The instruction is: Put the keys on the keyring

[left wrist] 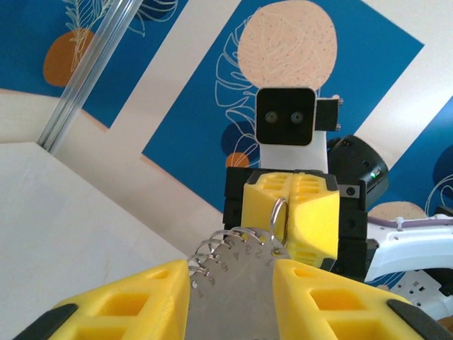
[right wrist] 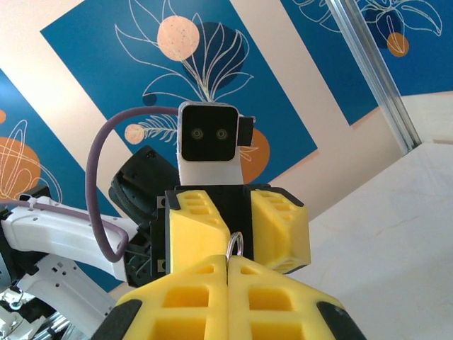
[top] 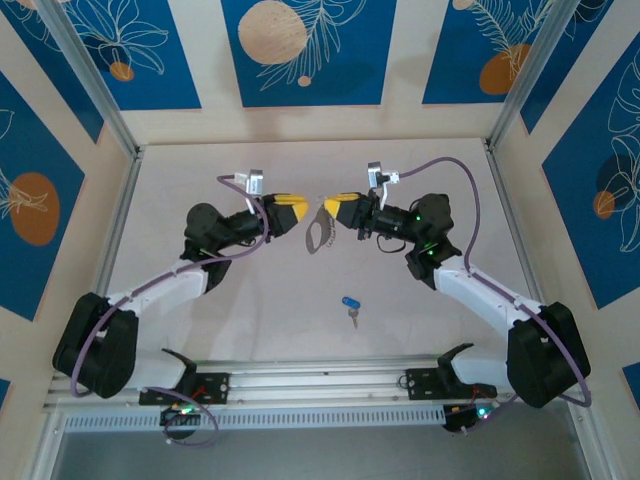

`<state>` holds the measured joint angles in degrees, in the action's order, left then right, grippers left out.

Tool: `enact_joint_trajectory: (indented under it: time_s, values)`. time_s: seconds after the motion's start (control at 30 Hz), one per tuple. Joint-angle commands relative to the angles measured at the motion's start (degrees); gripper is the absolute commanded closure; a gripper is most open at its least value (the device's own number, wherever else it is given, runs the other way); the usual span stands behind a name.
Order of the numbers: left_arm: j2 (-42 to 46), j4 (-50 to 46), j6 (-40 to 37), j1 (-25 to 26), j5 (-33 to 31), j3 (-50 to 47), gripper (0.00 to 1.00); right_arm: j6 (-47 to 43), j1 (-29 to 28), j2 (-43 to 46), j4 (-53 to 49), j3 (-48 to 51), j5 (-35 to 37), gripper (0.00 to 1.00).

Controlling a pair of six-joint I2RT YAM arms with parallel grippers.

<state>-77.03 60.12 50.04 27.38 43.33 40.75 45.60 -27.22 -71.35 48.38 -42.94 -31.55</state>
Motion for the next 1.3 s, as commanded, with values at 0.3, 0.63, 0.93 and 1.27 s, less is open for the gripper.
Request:
enact_joint_trajectory:
  time_s: [0.3,0.63,0.93,1.27]
  values:
    - [-2.91,11.02,4.3,1.7,-0.01,1.06,0.63,1.83,-1.5,-2.3,5.22,0.02,2.1,1.0]
    - [-4.98,13.01,5.07,2.31,0.1,1.78,0.63,2.02,-2.04,-4.0,5.61,-0.82,1.75,1.0]
    - [-6.07,14.13,5.53,2.55,0.11,2.49,0.79,1.9,-2.04,-4.37,5.58,-0.81,1.87,1.0]
    - [-6.64,14.15,5.34,3.46,1.41,3.02,0.99,1.91,-2.07,-4.83,5.28,-1.13,1.82,1.0]
